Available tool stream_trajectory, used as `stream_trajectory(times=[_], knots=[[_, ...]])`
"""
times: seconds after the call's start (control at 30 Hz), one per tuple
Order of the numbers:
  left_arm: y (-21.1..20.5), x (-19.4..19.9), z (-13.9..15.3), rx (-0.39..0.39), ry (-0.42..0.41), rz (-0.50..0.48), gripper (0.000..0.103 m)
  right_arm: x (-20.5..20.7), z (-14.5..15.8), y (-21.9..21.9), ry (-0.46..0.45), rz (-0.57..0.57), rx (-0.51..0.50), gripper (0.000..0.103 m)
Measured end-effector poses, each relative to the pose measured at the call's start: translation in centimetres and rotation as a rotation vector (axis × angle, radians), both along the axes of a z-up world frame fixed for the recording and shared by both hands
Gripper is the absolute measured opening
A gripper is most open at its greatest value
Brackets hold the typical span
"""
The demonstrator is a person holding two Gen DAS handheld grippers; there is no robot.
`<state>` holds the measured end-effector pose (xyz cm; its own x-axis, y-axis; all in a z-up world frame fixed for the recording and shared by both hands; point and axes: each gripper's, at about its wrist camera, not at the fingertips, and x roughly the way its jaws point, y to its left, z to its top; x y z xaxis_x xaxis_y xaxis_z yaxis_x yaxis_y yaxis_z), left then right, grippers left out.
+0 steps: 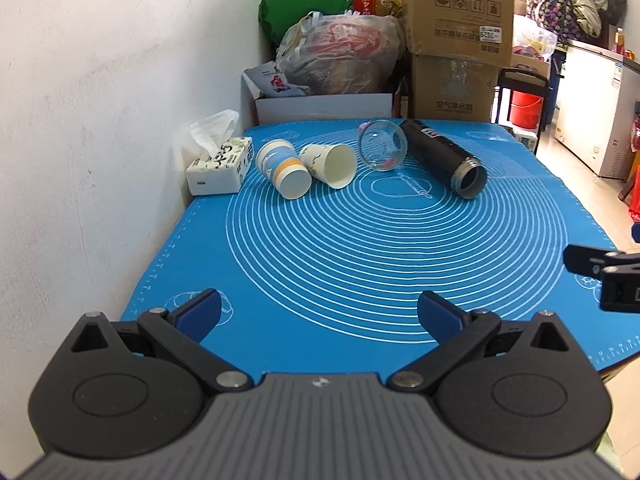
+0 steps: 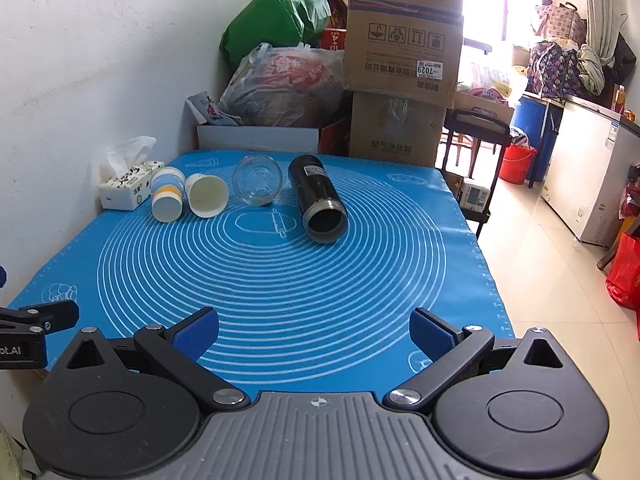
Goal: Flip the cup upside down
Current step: 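Move the left tool toward the sailboat-print paper cup lying on its side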
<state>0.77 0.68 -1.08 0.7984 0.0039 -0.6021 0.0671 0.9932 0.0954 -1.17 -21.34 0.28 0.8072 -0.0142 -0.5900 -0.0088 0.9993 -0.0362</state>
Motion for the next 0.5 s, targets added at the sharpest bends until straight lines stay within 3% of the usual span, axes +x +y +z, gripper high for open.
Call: stream_trajectory(times=[0.5], knots=[[1.0,5.6,-0.8,0.005,-0.039,0.053,0.103,4.9,-0.9,-1.1,-0.051,-0.010,0.000,0.103]])
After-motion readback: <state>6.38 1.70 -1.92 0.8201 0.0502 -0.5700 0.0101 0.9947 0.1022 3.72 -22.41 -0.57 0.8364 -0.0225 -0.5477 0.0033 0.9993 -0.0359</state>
